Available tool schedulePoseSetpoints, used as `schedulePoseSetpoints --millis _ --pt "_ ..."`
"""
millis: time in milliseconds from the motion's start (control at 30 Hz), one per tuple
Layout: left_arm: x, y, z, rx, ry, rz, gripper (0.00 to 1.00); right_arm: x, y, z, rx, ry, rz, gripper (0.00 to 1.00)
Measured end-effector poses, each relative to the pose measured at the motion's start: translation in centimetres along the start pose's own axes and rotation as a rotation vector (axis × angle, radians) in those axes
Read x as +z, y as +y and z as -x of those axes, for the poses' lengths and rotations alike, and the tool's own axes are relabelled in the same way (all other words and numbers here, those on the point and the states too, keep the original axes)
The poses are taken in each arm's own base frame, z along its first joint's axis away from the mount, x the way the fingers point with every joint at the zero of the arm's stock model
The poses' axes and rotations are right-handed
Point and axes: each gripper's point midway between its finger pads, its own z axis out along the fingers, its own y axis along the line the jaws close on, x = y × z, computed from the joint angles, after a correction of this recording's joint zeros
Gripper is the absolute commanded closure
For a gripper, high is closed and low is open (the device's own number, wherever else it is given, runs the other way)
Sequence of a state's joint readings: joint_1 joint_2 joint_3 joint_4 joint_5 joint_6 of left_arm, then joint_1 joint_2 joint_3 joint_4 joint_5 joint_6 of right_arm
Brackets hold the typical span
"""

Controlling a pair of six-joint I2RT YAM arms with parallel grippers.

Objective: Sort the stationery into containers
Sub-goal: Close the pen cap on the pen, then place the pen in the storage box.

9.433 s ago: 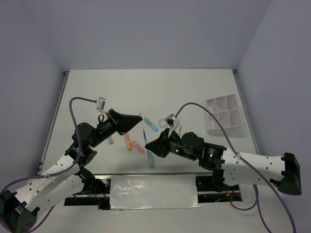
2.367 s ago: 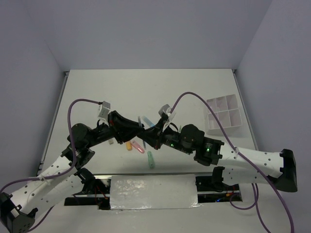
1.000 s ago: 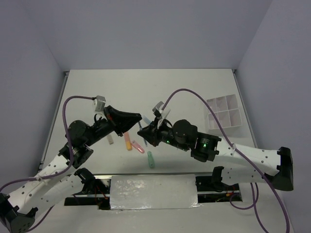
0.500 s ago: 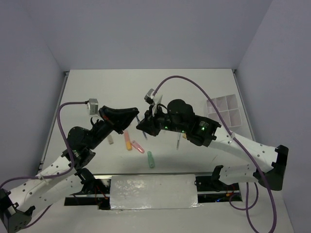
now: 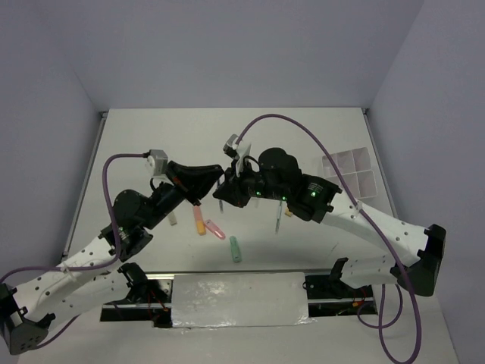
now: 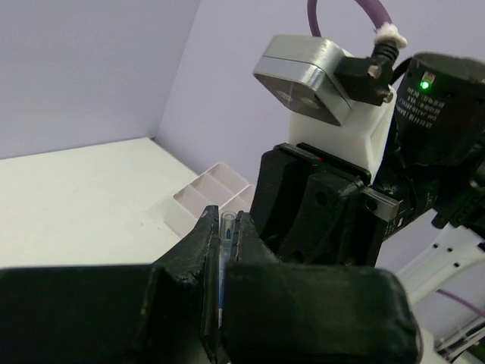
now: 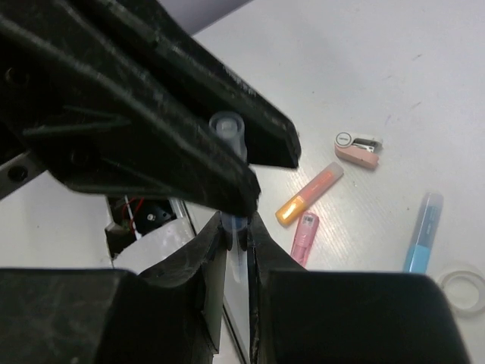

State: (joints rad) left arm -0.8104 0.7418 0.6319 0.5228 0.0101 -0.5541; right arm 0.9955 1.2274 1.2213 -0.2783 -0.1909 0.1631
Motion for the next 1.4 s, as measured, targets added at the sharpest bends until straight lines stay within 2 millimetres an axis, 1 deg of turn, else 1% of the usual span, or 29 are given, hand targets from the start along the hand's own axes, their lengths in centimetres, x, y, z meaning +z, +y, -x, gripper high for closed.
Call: schedulePoseSetpoints --millis 100,167,200,233,267,300,367,400,433,467,500,533,567,633,733,767,867,933,967,1033,1100,1133,1200,1267,1333,1400 --pt "0.9 0.3 -0.9 0.043 0.051 0.003 1.00 0.5 -0.8 -0.4 0.015 0.013 -0.016 1.00" --pt "1.2 0.6 -1.3 0.063 0.070 0.011 1.00 0.6 -1.3 -0.6 0.025 0.020 -0.026 1.00" --pt "1.2 0.7 -1.4 0.074 0.074 0.012 0.99 0.7 -1.4 -0.7 0.029 0.023 -0.028 1.00" --pt "1.1 0.8 -1.5 0.080 0.078 0.014 0.95 0.7 -1.4 -0.9 0.034 0.025 -0.029 1.00" --pt "1.1 0.8 -1.5 0.082 0.081 0.015 0.89 0.8 -1.4 -1.0 0.035 0.020 -0.028 1.00" --pt "1.0 0.9 -1.6 0.085 0.085 0.021 0.78 0.9 -1.5 -1.1 0.035 0.012 -0.026 1.00" --pt "0.8 1.2 -1.7 0.081 0.092 0.038 0.69 1.2 -1.6 -1.5 0.037 0.000 -0.024 1.00" --pt "0.6 1.4 -1.8 0.072 0.096 0.054 0.55 1.4 -1.8 -1.8 0.036 -0.007 -0.026 1.00" --pt "0.5 1.5 -2.2 0.059 0.109 0.066 0.46 1.6 -2.0 -2.1 0.036 -0.018 -0.031 1.00" --pt "0.3 2.1 -2.5 0.052 0.118 0.105 0.36 1.8 -2.4 -2.6 0.036 -0.023 -0.042 1.00" --pt "0.0 2.7 -2.7 0.039 0.129 0.144 0.12 1.9 -2.9 -2.9 0.040 -0.037 -0.059 1.00" --pt "-0.3 3.5 -2.8 0.033 0.131 0.193 0.05 2.0 -3.4 -3.2 0.043 -0.047 -0.075 1.00" --pt "-0.6 3.9 -2.8 0.013 0.131 0.229 0.01 2.0 -4.0 -3.4 0.049 -0.062 -0.094 1.00" --pt "-0.9 4.5 -2.7 -0.022 0.139 0.288 0.01 2.1 -5.1 -3.7 0.061 -0.094 -0.130 1.00" --pt "-1.1 4.0 -2.5 -0.081 0.173 0.353 0.01 2.3 -6.9 -4.0 0.084 -0.139 -0.198 1.00" --pt "-1.2 4.3 -2.2 -0.089 0.179 0.394 0.01 2.2 -7.6 -4.2 0.093 -0.147 -0.222 1.00" --pt "-2.0 5.9 -0.2 -0.113 0.164 0.569 0.01 1.3 -10.4 -4.8 0.126 -0.170 -0.314 1.00" --pt "-3.3 7.1 0.5 -0.112 0.165 0.677 0.01 -0.2 -12.9 -4.8 0.146 -0.196 -0.405 1.00" --pt "-4.0 7.5 0.5 -0.105 0.178 0.720 0.01 -1.2 -14.2 -4.5 0.153 -0.219 -0.459 1.00" --pt "-5.7 8.5 0.1 -0.078 0.218 0.796 0.01 -4.0 -17.4 -3.5 0.165 -0.279 -0.594 1.00" --pt "-7.5 9.3 -0.9 -0.037 0.287 0.845 0.01 -7.2 -20.5 -2.2 0.175 -0.351 -0.744 1.00" --pt "-8.3 9.5 -1.4 -0.020 0.321 0.857 0.01 -9.2 -22.4 -1.7 0.183 -0.388 -0.832 1.00" --pt "-9.6 9.6 -2.5 0.018 0.407 0.851 0.01 -13.2 -26.0 -1.3 0.204 -0.439 -1.004 1.00" --pt "-10.9 9.8 -3.8 0.058 0.488 0.843 0.01 -16.8 -29.2 -1.6 0.230 -0.461 -1.159 1.00" --pt "-12.4 10.6 -5.4 0.094 0.559 0.867 0.01 -20.1 -31.8 -2.0 0.257 -0.474 -1.312 0.99" --pt "-13.9 11.3 -6.9 0.123 0.632 0.891 0.01 -21.9 -33.2 -2.2 0.266 -0.468 -1.412 0.99"
